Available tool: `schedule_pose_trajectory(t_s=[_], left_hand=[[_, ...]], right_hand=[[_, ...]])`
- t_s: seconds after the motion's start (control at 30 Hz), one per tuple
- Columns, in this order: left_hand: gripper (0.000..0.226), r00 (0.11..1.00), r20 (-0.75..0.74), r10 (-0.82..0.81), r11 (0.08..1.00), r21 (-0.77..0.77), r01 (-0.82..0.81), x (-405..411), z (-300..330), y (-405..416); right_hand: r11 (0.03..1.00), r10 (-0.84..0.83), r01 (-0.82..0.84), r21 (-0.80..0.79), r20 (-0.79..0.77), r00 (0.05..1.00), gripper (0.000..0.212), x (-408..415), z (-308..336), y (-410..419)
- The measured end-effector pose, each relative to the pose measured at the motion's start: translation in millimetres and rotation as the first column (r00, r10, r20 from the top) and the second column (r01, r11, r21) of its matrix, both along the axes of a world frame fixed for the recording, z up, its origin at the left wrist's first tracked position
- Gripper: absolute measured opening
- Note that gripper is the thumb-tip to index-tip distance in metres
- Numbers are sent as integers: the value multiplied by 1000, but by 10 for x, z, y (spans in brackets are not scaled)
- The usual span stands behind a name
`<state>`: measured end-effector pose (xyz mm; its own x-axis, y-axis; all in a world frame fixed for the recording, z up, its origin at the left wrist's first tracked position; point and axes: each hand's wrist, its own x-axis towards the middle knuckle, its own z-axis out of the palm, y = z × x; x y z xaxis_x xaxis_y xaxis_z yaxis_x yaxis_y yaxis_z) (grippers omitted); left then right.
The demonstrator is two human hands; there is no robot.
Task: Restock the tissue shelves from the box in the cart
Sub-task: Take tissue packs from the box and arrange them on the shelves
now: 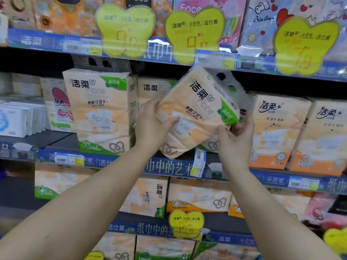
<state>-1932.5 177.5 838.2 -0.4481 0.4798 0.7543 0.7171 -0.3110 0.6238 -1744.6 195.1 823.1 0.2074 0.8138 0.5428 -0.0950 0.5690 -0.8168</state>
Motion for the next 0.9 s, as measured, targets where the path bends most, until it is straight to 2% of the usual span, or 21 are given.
schedule_pose_trajectory(t_s=[0.07, 0.13, 0.2, 0.23, 0.3, 0.4, 0.5, 0.6, 0.73, 0.8, 0.9], left_hand=[[63, 999, 40, 5, 1000, -6, -5, -54, -75, 27], [61, 996, 87, 4, 1000, -21, -2, -133, -125, 55], [56, 990, 138, -10, 1000, -24, 13, -198, -161, 58], [53, 986, 166, -23, 999, -22, 27, -213, -167, 53], [49, 982, 186, -37, 999, -27, 42, -228, -174, 51], [52, 975, 215, -52, 996, -59, 66, -193, -183, 16], [52, 926, 367, -84, 975, -163, 153, -170, -338, -39], [51, 941, 327, -89, 964, -211, 165, -175, -534, -102], [45, 960, 258, -112, 951, -251, 179, -221, -485, -104], [48, 970, 207, -124, 942, -284, 181, -232, -467, -96], [58, 983, 163, -83, 935, -328, 134, -246, -465, -122]], right_hand=[[998, 52, -52, -26, 18, 998, 71, -43, 25, 24], [992, 121, -118, -39, 67, 990, 54, -92, 12, 61], [981, 188, -174, -89, 190, 963, 42, -175, 2, 67], [972, 221, -192, -133, 262, 939, 44, -220, -13, 76], [959, 262, -213, -187, 299, 917, 54, -310, -38, 88], [988, 143, -110, -112, 346, 927, 69, -393, 37, 115], [997, 69, -73, -6, 396, 916, 65, -424, 188, 172], [995, 98, -86, -46, 469, 878, 56, -457, 190, 227], [984, 66, 54, -169, 631, 773, 72, -453, 60, 215], [958, 118, 80, -274, 634, 764, 82, -444, 28, 170], [950, 111, 102, -296, 623, 774, 83, -491, -18, 113]])
